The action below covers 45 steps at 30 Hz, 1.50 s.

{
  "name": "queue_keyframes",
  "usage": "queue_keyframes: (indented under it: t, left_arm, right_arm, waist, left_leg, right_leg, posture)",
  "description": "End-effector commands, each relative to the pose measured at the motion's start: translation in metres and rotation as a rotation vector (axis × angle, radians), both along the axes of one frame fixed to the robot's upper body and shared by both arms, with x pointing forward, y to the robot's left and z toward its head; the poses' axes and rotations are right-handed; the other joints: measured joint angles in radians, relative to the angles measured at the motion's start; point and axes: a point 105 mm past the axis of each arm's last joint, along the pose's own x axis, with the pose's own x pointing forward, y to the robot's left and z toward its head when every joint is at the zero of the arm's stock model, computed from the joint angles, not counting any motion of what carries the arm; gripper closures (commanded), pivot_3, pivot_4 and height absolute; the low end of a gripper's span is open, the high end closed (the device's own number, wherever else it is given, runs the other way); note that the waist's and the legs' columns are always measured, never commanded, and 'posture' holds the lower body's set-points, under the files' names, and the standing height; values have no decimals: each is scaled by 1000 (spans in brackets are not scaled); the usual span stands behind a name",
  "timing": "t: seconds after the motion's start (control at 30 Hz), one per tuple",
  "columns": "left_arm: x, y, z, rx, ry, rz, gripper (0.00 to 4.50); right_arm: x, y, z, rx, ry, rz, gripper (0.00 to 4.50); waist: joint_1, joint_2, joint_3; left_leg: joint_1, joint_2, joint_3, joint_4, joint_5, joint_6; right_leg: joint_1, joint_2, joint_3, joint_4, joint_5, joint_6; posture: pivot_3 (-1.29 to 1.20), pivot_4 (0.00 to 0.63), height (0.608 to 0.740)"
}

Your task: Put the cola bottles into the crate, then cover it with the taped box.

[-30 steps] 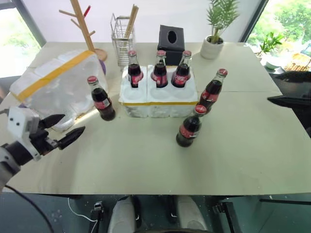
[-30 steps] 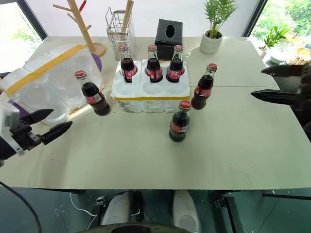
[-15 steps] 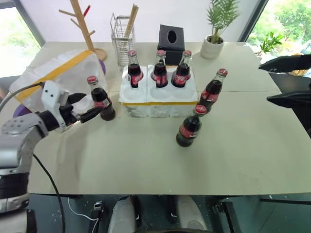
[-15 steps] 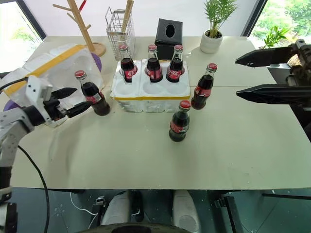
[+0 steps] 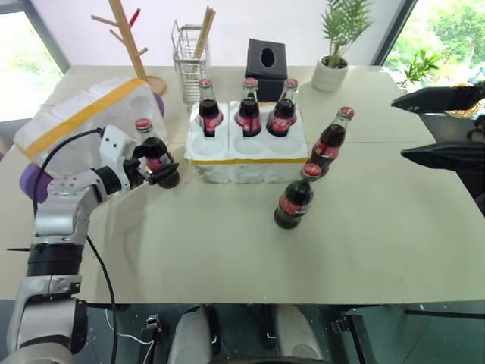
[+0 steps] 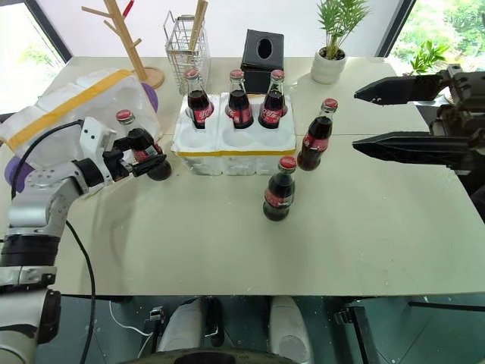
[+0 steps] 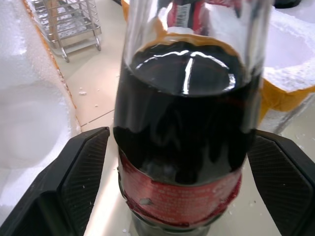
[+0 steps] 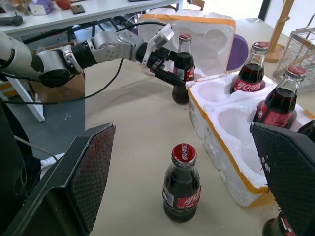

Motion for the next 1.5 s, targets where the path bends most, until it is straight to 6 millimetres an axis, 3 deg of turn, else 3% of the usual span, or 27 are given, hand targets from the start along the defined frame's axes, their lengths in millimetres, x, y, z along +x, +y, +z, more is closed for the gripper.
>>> queue_keyframes:
  t: [0.03,0.23,0.43,0.53,0.67,0.8,0.93,1.1,1.5]
  left_arm:
    - [0,-2,17,16,-52,-26,1785]
    - [-30,-10,40,50,-3,-208,1814]
    - [-49,-23,79,14,25,-360,1814]
    - [-43,-33,109,-74,-31,-390,1814]
    - [-17,-51,146,-227,-126,-381,1814]
    - [18,-69,134,-183,-148,-328,1814]
    - [32,-83,117,-100,-145,-344,1814]
    - [34,-79,110,-41,-150,-359,1814]
    - [26,-79,112,-42,-134,-409,1814]
  right_arm:
    - [-7,1,8,2,-56,8,0]
    - [2,-2,1,-28,-57,-50,0]
    - [11,-6,-4,-8,-70,-95,0]
    - [13,-6,-5,-4,-77,-106,0]
    - [24,-9,-8,-12,-128,-169,0]
    - [28,-9,-6,11,-147,-188,0]
    - [31,-12,-6,26,-149,-216,0]
    - [31,-19,-8,41,-144,-261,0]
    - [39,-26,-17,44,-133,-290,0]
  waist:
    - [0,0,0]
    - [-4,-1,1]
    - [4,-2,1]
    - [4,-3,2]
    - [6,-4,2]
    - [3,-4,2]
    - [-3,-4,2]
    - [4,-5,3]
    - [0,-5,3]
  left_leg:
    - [0,0,0,0,0,0]
    - [0,0,0,0,0,0]
    - [-1,0,1,0,1,-2]
    - [-1,0,0,1,1,-2]
    - [-1,-1,0,2,1,-2]
    - [-1,-2,0,3,1,-2]
    - [-1,-1,0,3,3,-4]
    - [-1,0,0,3,2,-3]
    - [-4,1,-1,11,-1,2]
  right_leg:
    - [0,0,0,0,0,0]
    - [0,0,0,0,0,0]
    - [0,1,-1,0,0,0]
    - [1,0,-1,0,0,1]
    - [2,1,-1,0,1,2]
    - [2,1,-1,1,2,4]
    - [2,2,-1,1,2,5]
    - [1,3,-1,1,2,4]
    - [2,3,-1,3,2,4]
  posture:
    - [0,150,740]
    - [0,150,740]
    - [0,150,740]
    - [0,150,740]
    - [0,150,740]
    - [0,150,740]
    - [0,150,740]
    - [0,150,740]
    - [0,150,740]
